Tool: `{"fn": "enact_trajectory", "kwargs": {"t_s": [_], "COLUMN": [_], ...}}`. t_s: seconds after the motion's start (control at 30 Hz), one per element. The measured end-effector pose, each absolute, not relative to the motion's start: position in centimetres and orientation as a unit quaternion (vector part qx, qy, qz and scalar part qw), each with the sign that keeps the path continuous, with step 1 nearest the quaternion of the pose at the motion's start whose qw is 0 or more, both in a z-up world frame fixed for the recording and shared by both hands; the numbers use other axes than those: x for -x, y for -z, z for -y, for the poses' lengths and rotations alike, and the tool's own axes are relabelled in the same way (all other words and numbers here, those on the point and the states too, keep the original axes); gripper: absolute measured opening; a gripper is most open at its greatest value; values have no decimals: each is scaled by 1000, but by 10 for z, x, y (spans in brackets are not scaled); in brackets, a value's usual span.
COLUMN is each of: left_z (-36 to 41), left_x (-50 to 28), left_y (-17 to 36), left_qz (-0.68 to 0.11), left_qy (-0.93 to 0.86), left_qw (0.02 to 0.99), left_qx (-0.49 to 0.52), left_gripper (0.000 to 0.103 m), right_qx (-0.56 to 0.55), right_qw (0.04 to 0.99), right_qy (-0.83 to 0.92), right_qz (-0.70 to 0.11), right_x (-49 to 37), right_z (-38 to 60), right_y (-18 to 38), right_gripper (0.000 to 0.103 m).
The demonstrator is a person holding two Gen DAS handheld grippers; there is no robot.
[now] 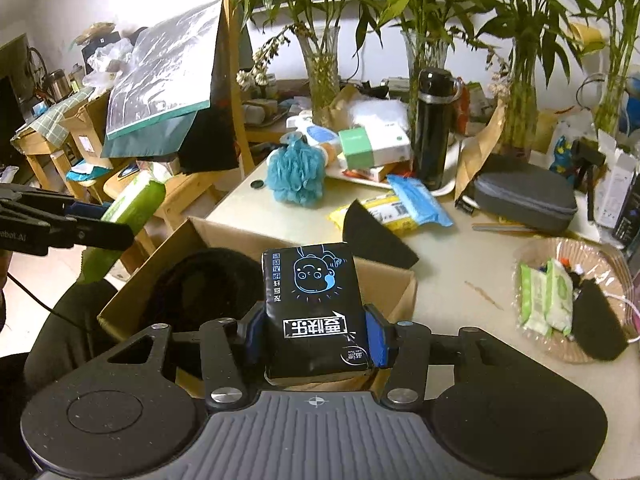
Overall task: Organize soft objects
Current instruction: 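Carry the wet wipes in the left tool while the right tool carries the tissue pack to the box, then open the right tool over the box while the left tool drops the wet wipes in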
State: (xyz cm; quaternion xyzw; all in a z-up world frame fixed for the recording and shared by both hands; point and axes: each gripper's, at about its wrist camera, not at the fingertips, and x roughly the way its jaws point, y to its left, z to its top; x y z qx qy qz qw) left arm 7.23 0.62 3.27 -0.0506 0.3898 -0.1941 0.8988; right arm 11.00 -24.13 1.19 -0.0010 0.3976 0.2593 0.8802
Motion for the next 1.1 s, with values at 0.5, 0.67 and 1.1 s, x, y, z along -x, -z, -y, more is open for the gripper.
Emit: {"fn": "enact_trajectory", "kwargs": {"t_s": [0.5, 0.67, 1.1], "left_z": [-5, -12, -11], "left_x": [-73, -63, -62], "left_y": [-23, -30, -26], "left_qz": [-378, -356, -340], "left_qy": [221, 200, 177], "left_qw": [897, 911, 923], "left_qx": [65, 65, 36], "left_gripper": [62, 63, 62], "right_qx": [1, 3, 7], "right_qw": [865, 866, 878], "right_qy": [-261, -259, -264], "right_qz": [-428, -427, -399], "right_x": [-115, -117, -118], "right_z": [227, 226, 217], "right_y": [4, 5, 14], "right_gripper": [53, 53, 101]}}
